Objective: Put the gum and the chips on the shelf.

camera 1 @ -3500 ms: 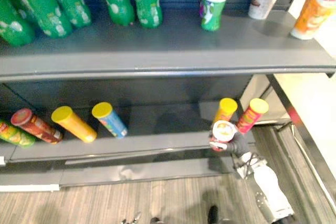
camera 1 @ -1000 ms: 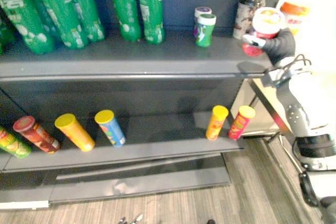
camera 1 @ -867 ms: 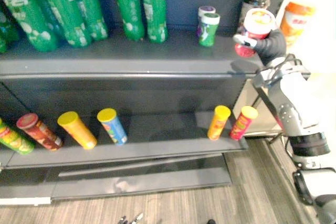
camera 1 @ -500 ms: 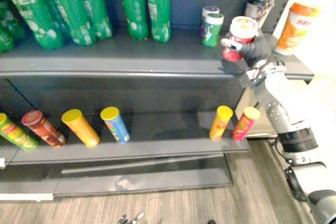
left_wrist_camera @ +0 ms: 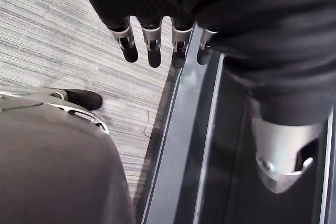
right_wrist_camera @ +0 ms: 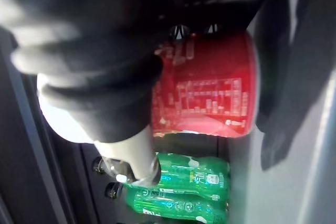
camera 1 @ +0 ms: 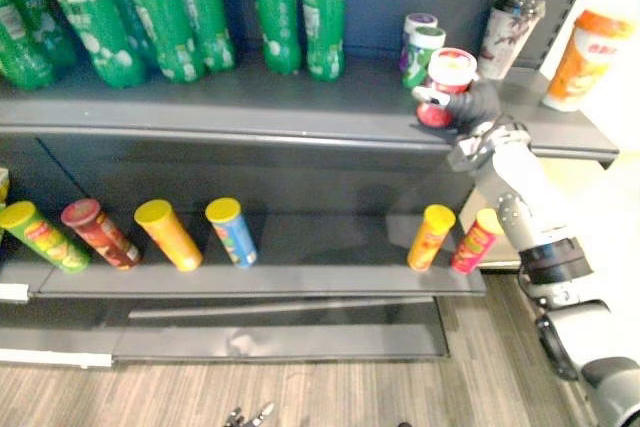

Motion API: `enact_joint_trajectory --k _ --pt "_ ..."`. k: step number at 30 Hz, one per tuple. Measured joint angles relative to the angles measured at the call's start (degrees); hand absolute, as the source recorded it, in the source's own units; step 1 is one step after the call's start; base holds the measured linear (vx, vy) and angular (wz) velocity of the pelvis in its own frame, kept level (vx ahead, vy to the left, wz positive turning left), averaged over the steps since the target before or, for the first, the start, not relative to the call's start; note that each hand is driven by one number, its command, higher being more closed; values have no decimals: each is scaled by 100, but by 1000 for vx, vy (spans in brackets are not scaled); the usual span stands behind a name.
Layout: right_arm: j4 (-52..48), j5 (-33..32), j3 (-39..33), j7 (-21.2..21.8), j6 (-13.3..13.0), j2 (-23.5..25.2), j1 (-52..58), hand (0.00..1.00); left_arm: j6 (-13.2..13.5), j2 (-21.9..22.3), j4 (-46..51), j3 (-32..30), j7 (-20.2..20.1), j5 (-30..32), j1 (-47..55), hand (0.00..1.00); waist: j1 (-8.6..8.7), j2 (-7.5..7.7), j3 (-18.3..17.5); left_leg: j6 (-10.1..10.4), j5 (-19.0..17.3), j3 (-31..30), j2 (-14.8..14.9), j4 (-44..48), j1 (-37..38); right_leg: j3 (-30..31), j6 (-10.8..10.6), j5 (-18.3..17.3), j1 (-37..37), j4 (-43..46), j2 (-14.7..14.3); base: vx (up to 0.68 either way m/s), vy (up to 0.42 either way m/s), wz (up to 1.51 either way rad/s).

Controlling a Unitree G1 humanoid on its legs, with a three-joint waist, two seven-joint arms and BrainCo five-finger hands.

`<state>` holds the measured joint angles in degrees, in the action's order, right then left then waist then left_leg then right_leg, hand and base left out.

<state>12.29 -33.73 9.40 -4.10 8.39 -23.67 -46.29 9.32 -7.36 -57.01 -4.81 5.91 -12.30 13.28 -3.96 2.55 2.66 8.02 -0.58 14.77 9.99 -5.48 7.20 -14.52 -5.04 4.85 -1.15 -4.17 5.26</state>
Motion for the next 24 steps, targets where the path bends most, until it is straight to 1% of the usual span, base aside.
enact_joint_trajectory --k 5,11,12,14,20,24 --pt "44 10 -3 111 -124 0 -6 100 -3 1 0 1 2 0 1 0 -19 -7 24 0 0 -11 6 -20 -6 -34 -1 -2 -1 0 -1 0 0 0" --pt "271 18 -5 166 -163 -2 -203 100 -2 -5 7 3 4 0 -17 0 -35 0 105 0 0 -56 5 -21 -14 -67 -1 -3 -15 -1 4 0 -1 2" --pt "274 25 -6 170 -165 -4 -207 0 -2 -5 7 3 5 0 -18 0 -45 1 106 0 0 -57 5 -21 -16 -68 -1 -3 -15 -2 4 0 0 0" --pt "342 244 -6 188 -224 -4 -218 0 -2 -6 7 9 3 -1 -29 0 -76 5 109 0 0 -72 4 -22 -20 -74 -1 -3 -18 -5 5 0 0 0" --pt "505 441 -85 159 -301 -5 -307 0 -7 -12 131 24 3 -2 -12 0 -91 70 228 -11 7 -101 -38 -27 -12 -101 -1 -7 -40 -3 40 1 1 1" --pt "662 448 -230 156 -372 -5 -329 0 -6 -30 138 48 7 -1 -12 0 -111 112 252 -22 14 -101 -69 -27 -7 -107 -3 -7 -48 -3 68 0 0 0"
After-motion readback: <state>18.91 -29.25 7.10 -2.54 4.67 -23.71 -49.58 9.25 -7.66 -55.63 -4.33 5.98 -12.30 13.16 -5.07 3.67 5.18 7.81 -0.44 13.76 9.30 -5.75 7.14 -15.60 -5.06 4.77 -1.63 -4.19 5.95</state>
